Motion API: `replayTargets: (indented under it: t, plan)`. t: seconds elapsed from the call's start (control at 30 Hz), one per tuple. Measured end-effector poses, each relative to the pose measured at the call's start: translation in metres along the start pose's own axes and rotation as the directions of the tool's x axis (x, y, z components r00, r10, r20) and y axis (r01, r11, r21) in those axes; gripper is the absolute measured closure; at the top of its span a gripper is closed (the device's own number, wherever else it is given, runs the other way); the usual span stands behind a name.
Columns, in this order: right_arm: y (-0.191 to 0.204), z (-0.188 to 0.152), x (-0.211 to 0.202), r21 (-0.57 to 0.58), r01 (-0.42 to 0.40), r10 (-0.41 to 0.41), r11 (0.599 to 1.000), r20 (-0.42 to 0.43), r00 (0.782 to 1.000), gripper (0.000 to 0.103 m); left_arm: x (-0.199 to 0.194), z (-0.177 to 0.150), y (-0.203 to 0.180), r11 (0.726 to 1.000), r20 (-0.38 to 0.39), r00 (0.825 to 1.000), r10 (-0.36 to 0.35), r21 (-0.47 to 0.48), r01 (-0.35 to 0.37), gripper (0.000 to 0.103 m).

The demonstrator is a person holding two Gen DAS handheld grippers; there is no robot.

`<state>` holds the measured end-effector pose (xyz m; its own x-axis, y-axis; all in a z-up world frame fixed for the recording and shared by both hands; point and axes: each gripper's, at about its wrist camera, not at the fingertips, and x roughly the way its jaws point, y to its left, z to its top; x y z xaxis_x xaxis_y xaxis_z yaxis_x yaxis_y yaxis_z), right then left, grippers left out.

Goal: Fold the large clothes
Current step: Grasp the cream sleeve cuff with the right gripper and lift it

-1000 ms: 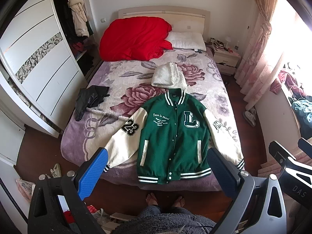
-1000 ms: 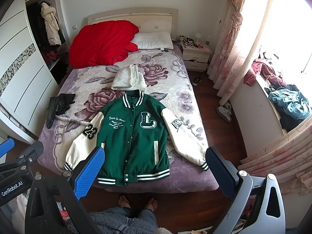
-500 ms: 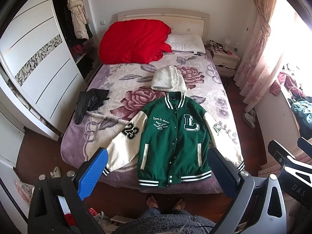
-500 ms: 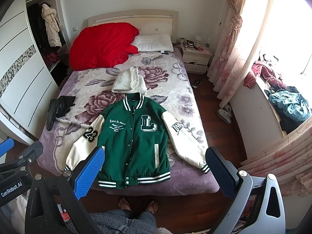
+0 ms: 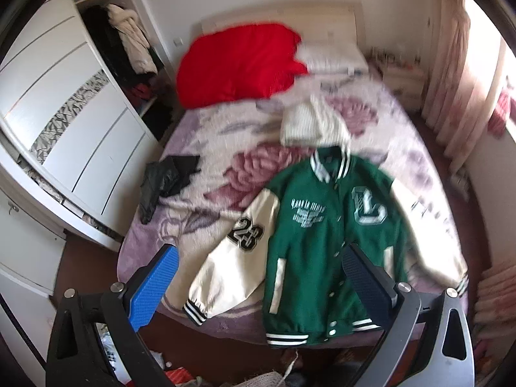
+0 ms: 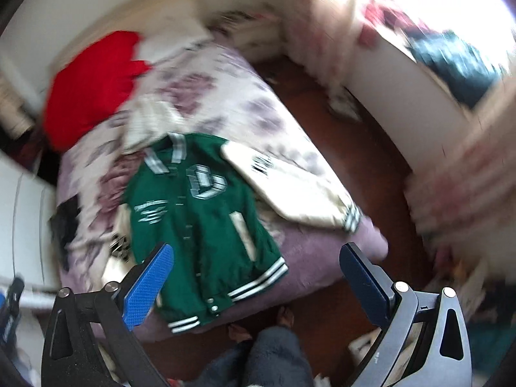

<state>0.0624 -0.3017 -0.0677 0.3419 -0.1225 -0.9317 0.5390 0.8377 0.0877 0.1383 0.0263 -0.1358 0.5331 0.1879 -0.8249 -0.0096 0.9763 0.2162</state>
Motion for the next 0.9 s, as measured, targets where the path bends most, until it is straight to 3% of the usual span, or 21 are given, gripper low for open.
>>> replayTargets:
  t: [0.03, 0.1, 0.27, 0.33, 0.53, 0.63, 0.73, 0.8, 0.87, 0.9]
  plan:
    - [-0.019, 0.002, 0.026, 0.059, 0.0, 0.002, 0.998, -0.024, 1.0, 0.023, 0.015, -0.002, -0.007, 1.0, -0.024, 1.0, 0.004, 0.008, -0.004, 0.0]
    - [-0.049, 0.005, 0.066, 0.132, 0.027, -0.017, 0.991, -0.076, 0.997, 0.038, 0.044, -0.009, -0.026, 1.0, -0.065, 0.998, 0.013, 0.022, -0.012, 0.0]
    - [-0.14, 0.01, 0.167, 0.26, 0.116, -0.076, 0.959, -0.159, 0.984, 0.037, 0.101, -0.018, -0.071, 0.997, -0.137, 0.988, 0.068, 0.042, -0.063, 0.0]
    - [-0.186, 0.013, 0.22, 0.318, 0.133, -0.076, 0.939, -0.185, 0.98, 0.029, 0.123, -0.024, -0.087, 0.996, -0.169, 0.982, 0.082, 0.042, -0.076, 0.0]
    - [-0.296, 0.012, 0.396, 0.438, 0.114, 0.016, 0.892, -0.282, 0.959, 0.022, 0.208, -0.049, -0.159, 0.99, -0.304, 0.943, 0.139, 0.076, -0.121, 0.0]
    - [-0.325, 0.003, 0.474, 0.435, 0.105, 0.039, 0.894, -0.31, 0.95, 0.019, 0.247, -0.056, -0.2, 0.987, -0.344, 0.926, 0.153, 0.107, -0.123, 0.0]
    - [-0.331, -0.005, 0.523, 0.445, 0.051, 0.118, 0.894, -0.343, 0.932, 0.018, 0.27, -0.053, -0.236, 0.982, -0.332, 0.929, 0.165, 0.147, -0.121, 0.0]
    - [-0.33, -0.007, 0.538, 0.447, 0.057, 0.125, 0.893, -0.368, 0.921, 0.019, 0.283, -0.044, -0.261, 0.98, -0.319, 0.935, 0.157, 0.164, -0.108, 0.0]
    - [-0.331, 0.001, 0.532, 0.439, 0.041, 0.109, 0.898, -0.312, 0.944, 0.052, 0.291, -0.033, -0.281, 0.981, -0.301, 0.943, 0.143, 0.172, -0.094, 0.0]
    - [-0.331, 0.007, 0.53, 0.425, 0.041, 0.1, 0.904, -0.303, 0.948, 0.074, 0.295, -0.027, -0.293, 0.981, -0.291, 0.948, 0.131, 0.176, -0.082, 0.0]
